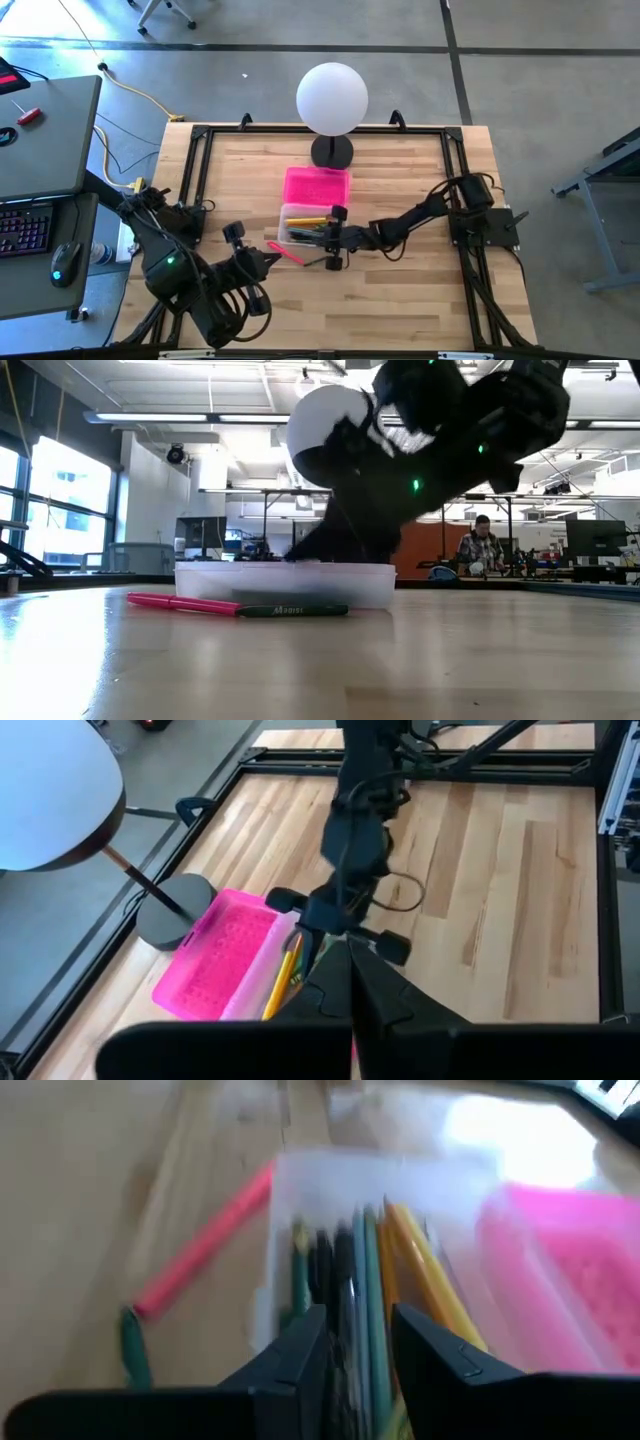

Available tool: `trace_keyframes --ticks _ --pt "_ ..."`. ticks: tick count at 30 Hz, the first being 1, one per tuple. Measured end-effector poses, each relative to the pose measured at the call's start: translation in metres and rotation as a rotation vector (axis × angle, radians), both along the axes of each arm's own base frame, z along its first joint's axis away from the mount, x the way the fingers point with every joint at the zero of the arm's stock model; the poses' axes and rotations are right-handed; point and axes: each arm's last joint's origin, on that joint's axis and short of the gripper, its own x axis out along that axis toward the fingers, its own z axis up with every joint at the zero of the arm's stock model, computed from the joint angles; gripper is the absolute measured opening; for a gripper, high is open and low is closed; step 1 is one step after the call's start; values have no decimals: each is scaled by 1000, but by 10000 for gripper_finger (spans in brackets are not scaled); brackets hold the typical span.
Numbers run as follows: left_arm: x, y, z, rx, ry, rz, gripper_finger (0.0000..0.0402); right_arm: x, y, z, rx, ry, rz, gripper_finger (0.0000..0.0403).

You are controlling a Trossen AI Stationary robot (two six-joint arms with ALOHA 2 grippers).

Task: Pick & place school supplies into a supply box
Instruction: Put the green crayon into the pink supply box

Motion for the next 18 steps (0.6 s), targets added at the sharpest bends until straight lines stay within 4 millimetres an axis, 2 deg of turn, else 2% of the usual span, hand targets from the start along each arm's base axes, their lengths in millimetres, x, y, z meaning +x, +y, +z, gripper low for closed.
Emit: trace_keyframes --ticks 3,5,10,13,18 --pt "0 0 0 2 2 0 27 0 9 17 -6 -86 30 103" --pt "0 0 0 2 2 0 34 -1 17 24 1 -113 117 104" --pt "0 0 0 2 3 0 48 -8 43 20 72 -52 403 105" --pt "0 0 0 2 3 0 50 -13 49 16 34 -10 368 105" --pt "0 0 0 2 2 0 51 -11 49 9 5 -12 343 105"
